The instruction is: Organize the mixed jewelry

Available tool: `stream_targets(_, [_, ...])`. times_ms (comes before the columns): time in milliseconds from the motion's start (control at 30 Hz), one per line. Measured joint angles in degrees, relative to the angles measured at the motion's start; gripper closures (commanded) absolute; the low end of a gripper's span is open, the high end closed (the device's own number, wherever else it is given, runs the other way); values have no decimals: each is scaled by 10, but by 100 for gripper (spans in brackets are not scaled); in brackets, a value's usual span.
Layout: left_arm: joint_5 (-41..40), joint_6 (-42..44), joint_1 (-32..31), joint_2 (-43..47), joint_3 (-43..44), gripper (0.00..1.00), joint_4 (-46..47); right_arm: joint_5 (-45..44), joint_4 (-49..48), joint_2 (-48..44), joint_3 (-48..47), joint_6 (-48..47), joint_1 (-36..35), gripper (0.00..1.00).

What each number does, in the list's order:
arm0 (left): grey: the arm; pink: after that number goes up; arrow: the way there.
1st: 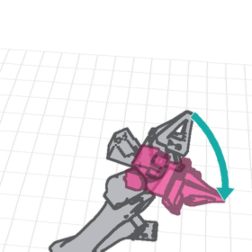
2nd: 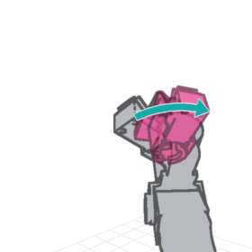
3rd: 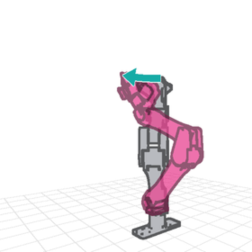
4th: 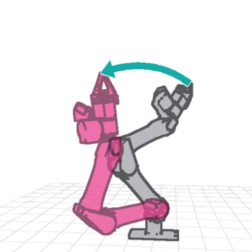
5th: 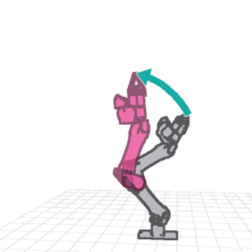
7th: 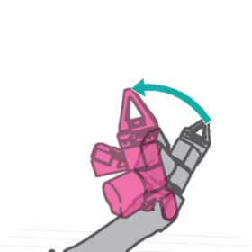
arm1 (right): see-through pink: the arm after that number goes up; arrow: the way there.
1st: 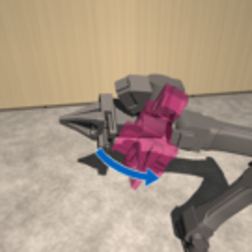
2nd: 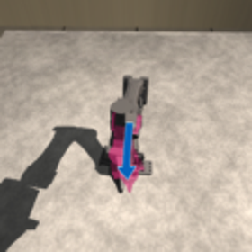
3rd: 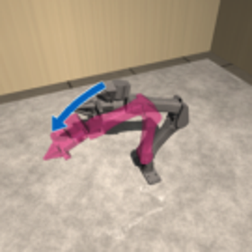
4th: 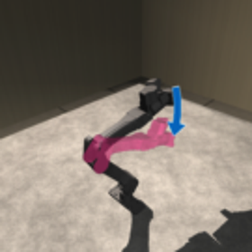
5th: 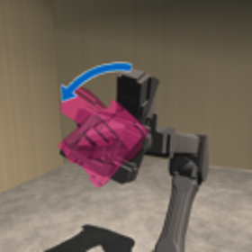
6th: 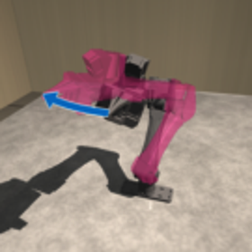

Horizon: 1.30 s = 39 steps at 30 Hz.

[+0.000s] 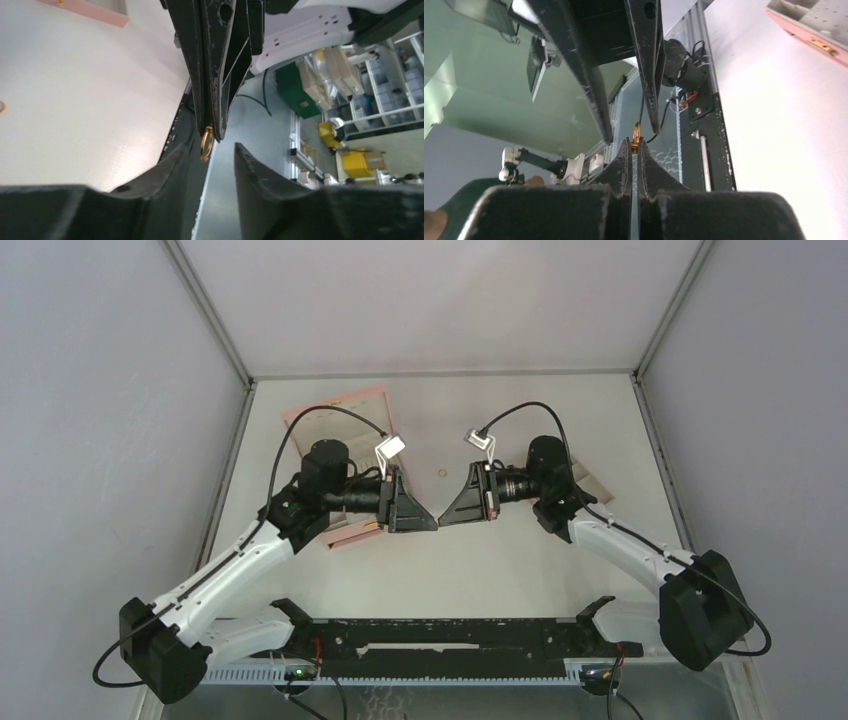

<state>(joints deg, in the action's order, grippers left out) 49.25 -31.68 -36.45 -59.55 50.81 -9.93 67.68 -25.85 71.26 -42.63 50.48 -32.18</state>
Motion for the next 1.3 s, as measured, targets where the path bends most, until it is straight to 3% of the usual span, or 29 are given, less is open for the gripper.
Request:
stream_targets(133, [-20,12,0,0,0,25,-23,-48,55,-12,-2,-27,3,100])
stream_targets(333, [-86,26,2,26,9,22,-99,-218,235,-45,-62,-118,-10,100])
stream_targets(433, [-186,20,16,70,18,22,-146,-318,309,-40,-115,-154,-34,100])
stream_targets(633, [-401,-50,110,196,3,22,-220,-530,444,100,-290,-223,-88,100])
stream_targets(800, [-551,-102,150,268,-2,22,-321,-637,513,239,-407,-263,-136,100])
stream_targets(1033, [-673,-153,151,312,-9,23,-411,-693,561,389,-551,-288,-168,100])
stream_targets(1300, [-746,-164,151,358,-8,23,-455,-729,591,503,-661,-297,-177,100])
